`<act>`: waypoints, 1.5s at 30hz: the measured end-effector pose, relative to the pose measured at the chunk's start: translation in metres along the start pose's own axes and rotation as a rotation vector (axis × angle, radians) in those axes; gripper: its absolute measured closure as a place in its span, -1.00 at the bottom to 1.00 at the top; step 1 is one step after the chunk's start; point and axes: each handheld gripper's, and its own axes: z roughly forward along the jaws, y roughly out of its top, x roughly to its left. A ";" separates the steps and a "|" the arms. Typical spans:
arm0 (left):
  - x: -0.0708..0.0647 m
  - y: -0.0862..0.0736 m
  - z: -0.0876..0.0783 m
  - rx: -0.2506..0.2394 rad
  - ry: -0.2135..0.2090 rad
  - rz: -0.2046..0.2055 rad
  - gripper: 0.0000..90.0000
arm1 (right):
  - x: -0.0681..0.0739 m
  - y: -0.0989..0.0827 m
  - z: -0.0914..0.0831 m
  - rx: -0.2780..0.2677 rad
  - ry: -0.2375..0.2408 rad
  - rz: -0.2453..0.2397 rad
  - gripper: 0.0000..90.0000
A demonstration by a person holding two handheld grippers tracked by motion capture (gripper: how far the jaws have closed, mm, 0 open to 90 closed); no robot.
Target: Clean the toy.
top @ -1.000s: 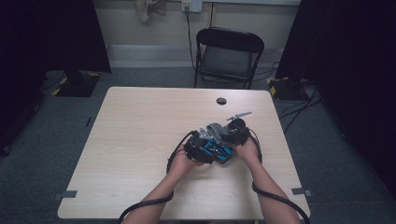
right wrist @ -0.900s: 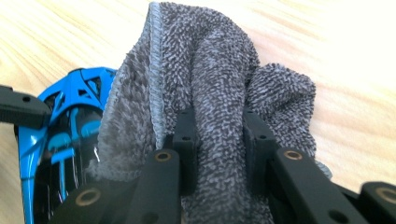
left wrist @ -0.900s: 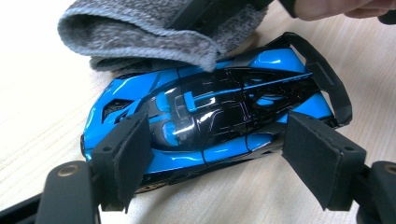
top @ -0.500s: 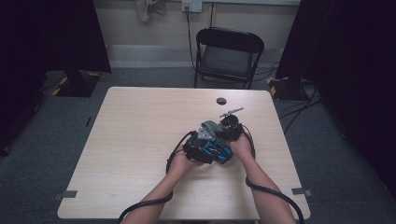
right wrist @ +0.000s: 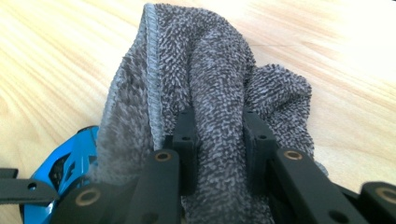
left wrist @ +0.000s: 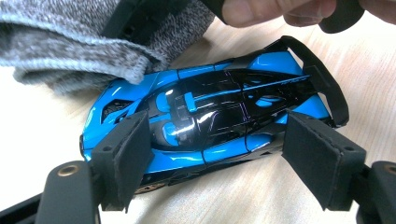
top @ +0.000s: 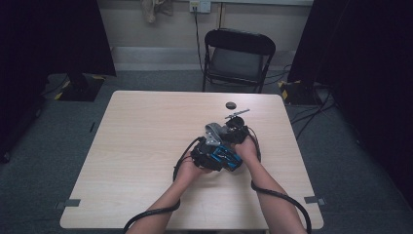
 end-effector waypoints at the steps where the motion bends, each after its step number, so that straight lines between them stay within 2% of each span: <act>1: 0.000 0.000 0.000 0.004 -0.001 0.002 -0.48 | -0.001 0.000 0.000 -0.004 0.000 0.008 0.59; 5: -0.001 0.000 0.000 -0.003 0.002 -0.001 -0.48 | -0.007 -0.001 -0.004 -0.019 -0.014 0.025 0.59; 11: -0.001 0.000 0.000 -0.004 0.000 -0.004 -0.48 | -0.014 0.002 -0.014 -0.045 -0.059 0.037 0.59; 14: -0.001 0.000 0.000 -0.003 -0.001 -0.001 -0.48 | -0.017 0.004 -0.016 -0.069 -0.066 0.064 0.59; 19: 0.000 -0.001 0.000 -0.005 -0.003 -0.005 -0.47 | -0.005 0.005 -0.007 -0.069 -0.054 0.059 0.58; 22: 0.000 -0.001 0.000 -0.004 -0.003 -0.006 -0.47 | 0.006 0.002 0.005 -0.035 -0.048 0.019 0.58; 24: 0.000 -0.001 0.000 -0.010 -0.006 -0.011 -0.46 | 0.009 -0.001 0.006 -0.034 -0.046 0.011 0.58; 33: -0.003 0.001 0.000 0.003 0.015 0.007 -0.39 | -0.003 -0.018 -0.014 0.000 0.001 -0.007 0.58; 45: -0.006 0.003 0.001 0.021 0.037 0.015 -0.37 | -0.015 -0.045 -0.038 0.012 0.000 0.000 0.58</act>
